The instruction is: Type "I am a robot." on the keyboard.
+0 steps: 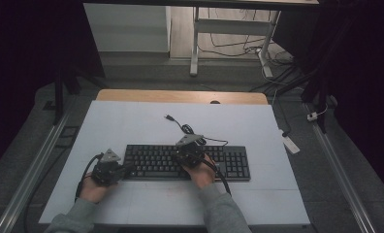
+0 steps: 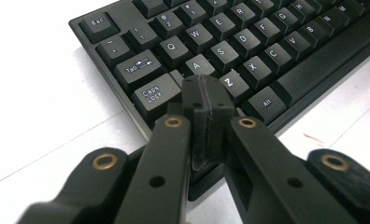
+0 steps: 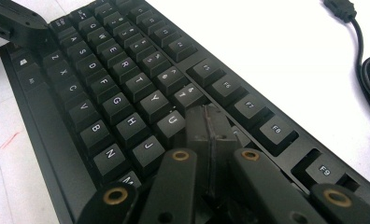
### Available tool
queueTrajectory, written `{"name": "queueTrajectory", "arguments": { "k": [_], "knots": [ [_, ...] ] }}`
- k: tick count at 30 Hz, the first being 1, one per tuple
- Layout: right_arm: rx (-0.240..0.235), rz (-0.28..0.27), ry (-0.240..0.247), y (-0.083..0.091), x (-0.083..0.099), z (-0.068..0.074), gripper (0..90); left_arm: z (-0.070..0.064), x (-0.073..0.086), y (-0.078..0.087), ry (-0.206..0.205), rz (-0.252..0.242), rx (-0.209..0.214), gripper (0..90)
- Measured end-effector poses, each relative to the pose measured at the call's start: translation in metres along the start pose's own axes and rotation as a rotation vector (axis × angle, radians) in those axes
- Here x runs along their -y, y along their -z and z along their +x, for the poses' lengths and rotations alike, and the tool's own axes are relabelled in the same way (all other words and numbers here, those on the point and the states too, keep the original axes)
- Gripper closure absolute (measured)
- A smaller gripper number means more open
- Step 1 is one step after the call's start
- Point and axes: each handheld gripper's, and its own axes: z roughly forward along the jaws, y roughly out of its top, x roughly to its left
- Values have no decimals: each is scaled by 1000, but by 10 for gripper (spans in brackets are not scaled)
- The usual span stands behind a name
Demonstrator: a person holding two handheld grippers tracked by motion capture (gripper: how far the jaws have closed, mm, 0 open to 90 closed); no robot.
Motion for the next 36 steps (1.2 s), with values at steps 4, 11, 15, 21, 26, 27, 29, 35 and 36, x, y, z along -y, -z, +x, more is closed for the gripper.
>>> {"name": "queueTrajectory", "arguments": {
  "k": [4,11,15,21,26,27,29,35,36],
  "knots": [
    [2,-17,13,5,-2,2,895,0,0,1,0,-7,3,886],
    [0,-30,11,10,-2,1,894,-1,-1,5,4,-30,0,880],
    [-9,-41,3,14,-2,1,883,0,-2,7,8,-45,-2,876],
    [-21,-40,3,19,-1,0,797,0,-3,10,18,-67,2,812],
    [-24,-53,-8,21,1,0,715,0,-3,12,23,-85,-3,729],
    [-19,-55,-9,23,3,-1,689,0,-3,13,25,-89,-2,683],
    [-22,-58,-11,25,4,-2,667,0,-3,14,24,-97,2,643],
    [-26,-73,-25,35,11,-5,625,0,-3,15,28,-117,-13,506],
    [-26,-75,-26,37,12,-6,620,0,-3,15,27,-119,-17,488]
  ]
}}
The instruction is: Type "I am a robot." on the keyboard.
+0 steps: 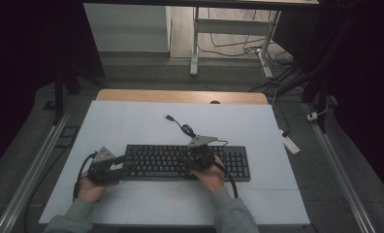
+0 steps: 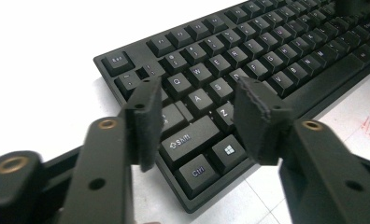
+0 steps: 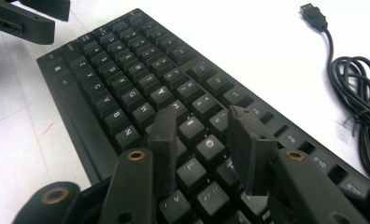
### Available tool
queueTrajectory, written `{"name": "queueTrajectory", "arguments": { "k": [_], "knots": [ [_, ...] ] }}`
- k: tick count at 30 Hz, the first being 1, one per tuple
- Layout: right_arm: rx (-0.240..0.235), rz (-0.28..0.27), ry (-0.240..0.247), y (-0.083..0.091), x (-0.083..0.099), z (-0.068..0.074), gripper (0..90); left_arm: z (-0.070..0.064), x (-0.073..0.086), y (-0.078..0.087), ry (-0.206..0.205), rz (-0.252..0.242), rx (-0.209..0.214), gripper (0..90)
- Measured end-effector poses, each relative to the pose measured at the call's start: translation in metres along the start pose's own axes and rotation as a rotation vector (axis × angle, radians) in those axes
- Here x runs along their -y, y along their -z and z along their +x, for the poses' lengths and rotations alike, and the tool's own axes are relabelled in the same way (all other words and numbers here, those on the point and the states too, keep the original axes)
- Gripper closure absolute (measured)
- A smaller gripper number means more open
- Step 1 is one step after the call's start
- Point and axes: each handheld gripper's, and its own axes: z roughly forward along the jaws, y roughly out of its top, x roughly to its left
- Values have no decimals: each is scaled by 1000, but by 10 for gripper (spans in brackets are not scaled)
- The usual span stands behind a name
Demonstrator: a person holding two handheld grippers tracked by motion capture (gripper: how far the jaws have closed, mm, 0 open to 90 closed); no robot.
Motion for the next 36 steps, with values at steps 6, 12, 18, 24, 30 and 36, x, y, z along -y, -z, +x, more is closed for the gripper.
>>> {"name": "queueTrajectory", "arguments": {
  "k": [6,12,18,24,30,36],
  "knots": [
    [2,-14,-3,12,6,-3,594,0,-1,1,10,-8,-9,415],
    [17,-36,-20,31,19,-9,575,0,-2,2,17,-3,-1,360],
    [46,-57,-30,50,31,-18,560,-1,-3,3,15,-7,5,328],
    [57,-70,-29,63,40,-21,549,0,-4,4,16,-10,11,305],
    [59,-71,-12,66,43,-21,543,-2,-6,6,1,-15,29,298],
    [61,-86,-3,72,43,-19,543,-8,-12,8,-27,-30,74,324]
  ]
}}
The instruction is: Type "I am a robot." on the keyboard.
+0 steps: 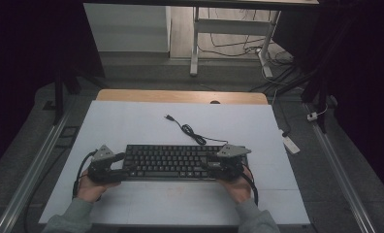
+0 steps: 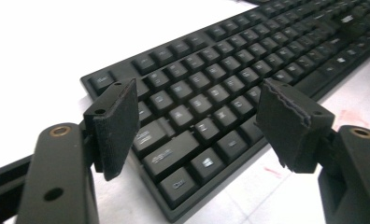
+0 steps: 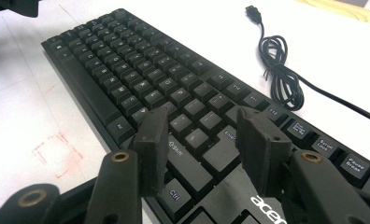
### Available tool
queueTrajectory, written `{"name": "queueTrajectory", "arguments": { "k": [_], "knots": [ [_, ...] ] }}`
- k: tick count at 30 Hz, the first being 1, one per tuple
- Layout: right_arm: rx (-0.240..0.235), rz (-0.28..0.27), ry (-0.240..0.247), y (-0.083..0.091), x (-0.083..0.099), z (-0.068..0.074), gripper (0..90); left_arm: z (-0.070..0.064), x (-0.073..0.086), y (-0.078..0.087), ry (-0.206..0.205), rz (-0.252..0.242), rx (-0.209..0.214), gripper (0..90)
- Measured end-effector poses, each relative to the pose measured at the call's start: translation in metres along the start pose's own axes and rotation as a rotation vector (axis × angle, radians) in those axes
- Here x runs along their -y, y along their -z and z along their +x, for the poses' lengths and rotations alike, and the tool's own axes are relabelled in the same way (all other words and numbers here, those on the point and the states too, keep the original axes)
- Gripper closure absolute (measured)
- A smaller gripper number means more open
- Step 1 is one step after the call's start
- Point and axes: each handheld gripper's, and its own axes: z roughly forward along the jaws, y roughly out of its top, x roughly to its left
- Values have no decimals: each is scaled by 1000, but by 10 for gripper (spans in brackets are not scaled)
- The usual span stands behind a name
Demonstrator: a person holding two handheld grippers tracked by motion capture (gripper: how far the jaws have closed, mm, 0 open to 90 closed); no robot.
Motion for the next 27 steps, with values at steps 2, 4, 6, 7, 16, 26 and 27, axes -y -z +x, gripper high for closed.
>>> {"name": "queueTrajectory", "arguments": {
  "k": [2,4,6,7,16,26,27],
  "knots": [
    [-1,-9,2,2,1,0,543,-3,-3,0,-13,-1,14,344],
    [-2,-7,4,3,1,0,543,-7,-5,0,-24,-1,26,347],
    [-1,-15,3,4,2,0,542,-10,-8,-1,-38,0,39,373],
    [3,-15,4,4,2,0,542,-12,-9,-2,-43,-1,45,385],
    [9,-6,4,4,4,-2,541,-24,-18,-11,-86,24,92,535],
    [7,-4,-2,4,6,-2,540,-35,-27,-25,-145,74,133,865],
    [10,-3,-1,4,6,-2,540,-36,-28,-27,-150,79,136,887]
  ]
}}
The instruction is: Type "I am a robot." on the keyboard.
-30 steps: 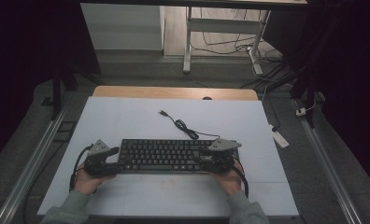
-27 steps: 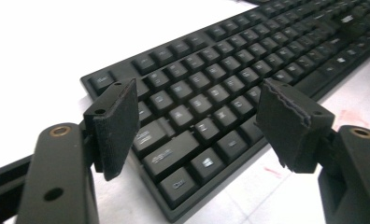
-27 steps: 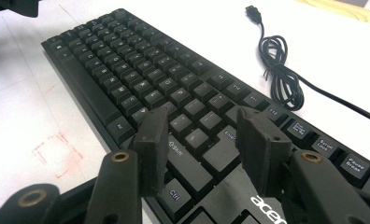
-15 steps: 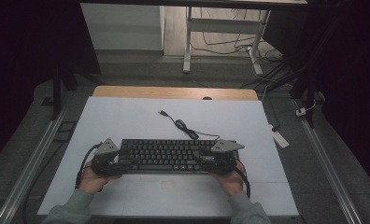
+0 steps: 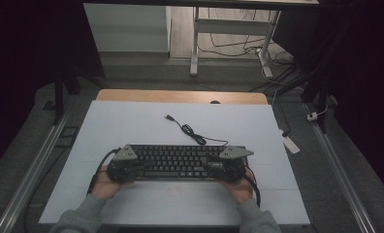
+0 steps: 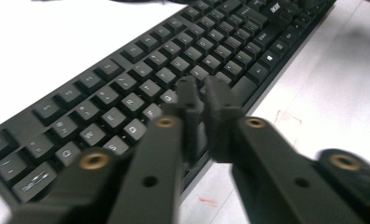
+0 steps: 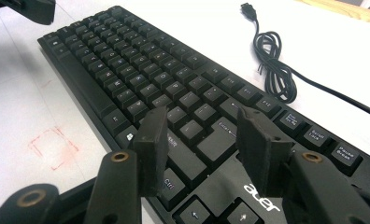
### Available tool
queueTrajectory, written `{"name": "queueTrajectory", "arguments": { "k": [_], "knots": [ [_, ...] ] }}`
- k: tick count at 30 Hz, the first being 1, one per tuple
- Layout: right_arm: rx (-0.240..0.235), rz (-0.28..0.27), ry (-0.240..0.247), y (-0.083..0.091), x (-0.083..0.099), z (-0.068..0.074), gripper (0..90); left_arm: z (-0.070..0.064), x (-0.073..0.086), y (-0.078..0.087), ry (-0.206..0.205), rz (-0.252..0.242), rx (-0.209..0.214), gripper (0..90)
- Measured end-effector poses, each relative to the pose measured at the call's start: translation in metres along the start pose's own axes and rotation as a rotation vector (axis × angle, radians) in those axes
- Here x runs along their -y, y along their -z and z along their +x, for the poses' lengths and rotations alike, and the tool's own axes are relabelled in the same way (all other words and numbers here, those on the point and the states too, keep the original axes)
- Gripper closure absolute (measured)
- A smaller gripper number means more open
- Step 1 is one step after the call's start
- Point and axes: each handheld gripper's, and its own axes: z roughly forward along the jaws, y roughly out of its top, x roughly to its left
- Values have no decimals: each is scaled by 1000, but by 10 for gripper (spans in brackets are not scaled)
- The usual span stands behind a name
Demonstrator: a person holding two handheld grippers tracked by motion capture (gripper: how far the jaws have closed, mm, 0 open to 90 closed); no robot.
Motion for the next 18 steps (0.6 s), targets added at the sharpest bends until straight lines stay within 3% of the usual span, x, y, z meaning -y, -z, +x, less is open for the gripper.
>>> {"name": "queueTrajectory", "arguments": {
  "k": [18],
  "knots": [
    [5,1,-4,0,1,-1,538,-10,-6,-25,-36,59,21,890]
  ]
}}
